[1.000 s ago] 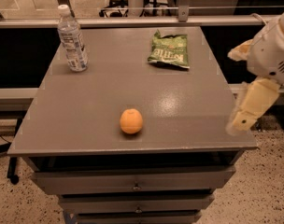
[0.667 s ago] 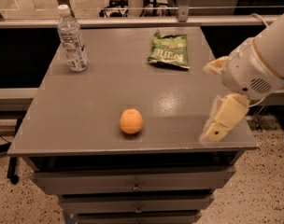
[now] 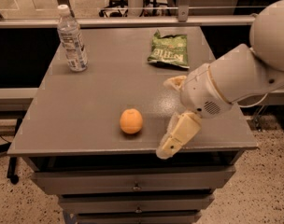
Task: Move orange near blue plastic bottle
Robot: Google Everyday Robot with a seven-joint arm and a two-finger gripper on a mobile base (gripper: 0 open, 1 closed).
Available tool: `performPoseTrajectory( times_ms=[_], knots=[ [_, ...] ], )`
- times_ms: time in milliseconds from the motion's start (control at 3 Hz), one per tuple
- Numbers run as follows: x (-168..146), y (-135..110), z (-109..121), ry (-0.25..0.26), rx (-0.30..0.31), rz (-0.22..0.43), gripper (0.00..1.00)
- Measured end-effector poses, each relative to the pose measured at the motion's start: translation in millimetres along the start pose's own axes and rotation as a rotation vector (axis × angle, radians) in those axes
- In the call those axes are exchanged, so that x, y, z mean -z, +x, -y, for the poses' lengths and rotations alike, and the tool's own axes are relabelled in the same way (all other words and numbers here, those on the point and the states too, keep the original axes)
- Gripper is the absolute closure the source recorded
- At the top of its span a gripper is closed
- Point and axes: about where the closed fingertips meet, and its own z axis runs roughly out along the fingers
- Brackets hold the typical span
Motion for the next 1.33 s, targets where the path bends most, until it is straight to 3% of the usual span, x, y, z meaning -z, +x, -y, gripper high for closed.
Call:
performPoseTrajectory(
  times_ms=[667,1333],
  knots=[
    [-42.9,-13.7,3.1,0.005,0.021,0.097,0.0],
    [-70.5,-22.6,-4.7,-0.019,0.002,0.134,0.0]
  ],
)
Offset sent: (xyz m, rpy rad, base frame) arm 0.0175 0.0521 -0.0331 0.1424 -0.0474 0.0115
